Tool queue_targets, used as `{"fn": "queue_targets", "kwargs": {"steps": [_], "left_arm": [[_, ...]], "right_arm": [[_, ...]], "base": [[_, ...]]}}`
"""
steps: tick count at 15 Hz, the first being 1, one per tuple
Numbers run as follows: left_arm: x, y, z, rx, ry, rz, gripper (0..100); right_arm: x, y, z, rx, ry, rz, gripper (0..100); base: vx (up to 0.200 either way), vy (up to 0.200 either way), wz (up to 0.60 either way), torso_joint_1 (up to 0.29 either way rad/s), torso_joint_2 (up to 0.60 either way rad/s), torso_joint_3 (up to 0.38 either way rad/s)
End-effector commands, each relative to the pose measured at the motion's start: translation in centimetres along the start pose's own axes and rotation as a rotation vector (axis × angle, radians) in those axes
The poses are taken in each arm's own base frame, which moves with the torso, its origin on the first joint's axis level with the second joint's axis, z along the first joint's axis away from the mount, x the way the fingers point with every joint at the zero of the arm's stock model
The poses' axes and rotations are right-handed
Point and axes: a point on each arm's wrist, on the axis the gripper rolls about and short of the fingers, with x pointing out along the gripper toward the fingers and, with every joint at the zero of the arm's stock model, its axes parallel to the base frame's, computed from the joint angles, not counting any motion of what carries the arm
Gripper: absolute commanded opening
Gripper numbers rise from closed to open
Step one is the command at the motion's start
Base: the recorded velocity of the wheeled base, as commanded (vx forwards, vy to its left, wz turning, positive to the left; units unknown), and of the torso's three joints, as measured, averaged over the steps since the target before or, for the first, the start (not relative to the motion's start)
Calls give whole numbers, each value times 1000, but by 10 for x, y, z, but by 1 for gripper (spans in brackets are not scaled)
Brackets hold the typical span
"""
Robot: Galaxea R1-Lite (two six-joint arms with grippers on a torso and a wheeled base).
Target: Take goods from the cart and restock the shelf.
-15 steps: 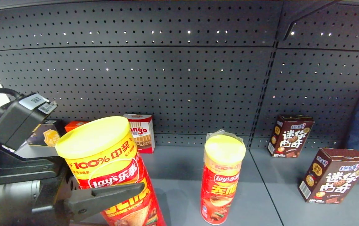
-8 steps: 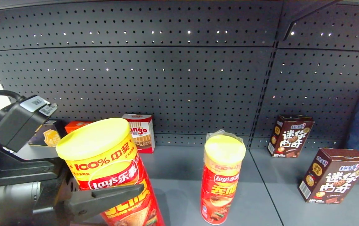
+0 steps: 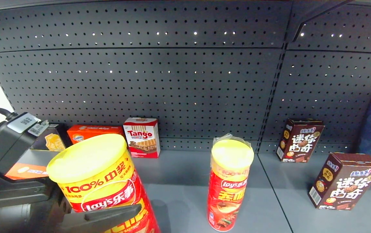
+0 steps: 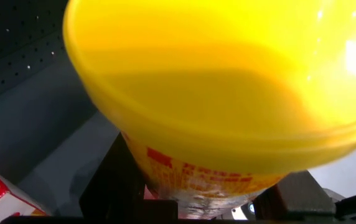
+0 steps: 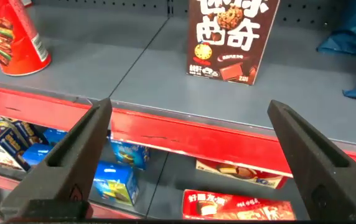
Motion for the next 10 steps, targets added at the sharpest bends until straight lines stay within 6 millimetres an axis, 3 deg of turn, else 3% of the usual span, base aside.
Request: {"fn": "queue_targets", "kwargs": {"steps": [1, 4, 5, 10], "left_arm": [[-2, -1, 2, 5, -11, 4, 0], [-1, -1, 2, 5, -6, -1, 0], [-1, -2, 2, 6, -6, -7, 0], [0, 6, 9, 8, -24, 28, 0]], "right_arm": [[0, 0, 0, 1, 6, 1, 100], [3, 1, 1, 16, 38, -100, 100], [-3, 3, -1, 11, -46, -130, 100], [-6, 3, -2, 6, -93, -141, 100]], "base": [[0, 0, 0, 0, 0, 0], [0, 0, 0, 0, 0, 0], [0, 0, 0, 0, 0, 0], [0, 0, 0, 0, 0, 0]]}}
